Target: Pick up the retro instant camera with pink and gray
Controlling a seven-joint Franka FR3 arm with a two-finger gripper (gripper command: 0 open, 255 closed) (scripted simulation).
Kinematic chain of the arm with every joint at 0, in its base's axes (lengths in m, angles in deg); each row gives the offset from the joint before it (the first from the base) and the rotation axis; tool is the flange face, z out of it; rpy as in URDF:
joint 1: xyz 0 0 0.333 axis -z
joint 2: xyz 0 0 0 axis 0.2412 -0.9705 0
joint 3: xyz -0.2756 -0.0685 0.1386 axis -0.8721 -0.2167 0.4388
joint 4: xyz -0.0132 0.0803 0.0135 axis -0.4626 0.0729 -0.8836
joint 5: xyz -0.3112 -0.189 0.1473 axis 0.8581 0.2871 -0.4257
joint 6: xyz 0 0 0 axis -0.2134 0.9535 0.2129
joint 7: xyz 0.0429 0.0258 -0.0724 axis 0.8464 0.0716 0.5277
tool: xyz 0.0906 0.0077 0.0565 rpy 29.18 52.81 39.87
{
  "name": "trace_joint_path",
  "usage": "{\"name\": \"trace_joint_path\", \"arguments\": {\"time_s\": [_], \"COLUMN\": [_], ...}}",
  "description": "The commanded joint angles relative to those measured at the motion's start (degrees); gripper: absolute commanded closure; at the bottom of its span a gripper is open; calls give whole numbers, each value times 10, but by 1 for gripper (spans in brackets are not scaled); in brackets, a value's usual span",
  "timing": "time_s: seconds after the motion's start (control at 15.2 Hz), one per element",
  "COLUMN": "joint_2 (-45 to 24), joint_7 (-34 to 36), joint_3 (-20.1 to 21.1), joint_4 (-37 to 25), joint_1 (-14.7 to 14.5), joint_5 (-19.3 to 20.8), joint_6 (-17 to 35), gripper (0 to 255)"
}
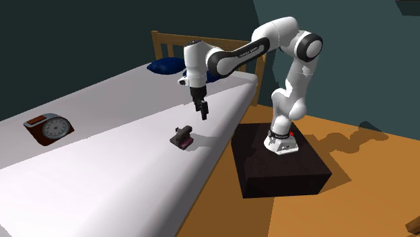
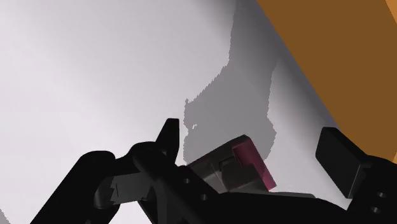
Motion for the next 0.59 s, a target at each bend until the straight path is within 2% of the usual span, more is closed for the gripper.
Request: {"name": "trace_joint_path", "arguments": {"time_s": [0.0,0.2,0.53], "joint_2": [-48,-106,-115], "joint_7": [-5,-10,-12], "joint_3": [5,12,13], "joint_4": [-44,-103,-82], "joint_1": [-5,-12,-13], "joint_5": [-3,-6,-6], "joint_6": [10,18,48], "gripper": [0,0,0]}}
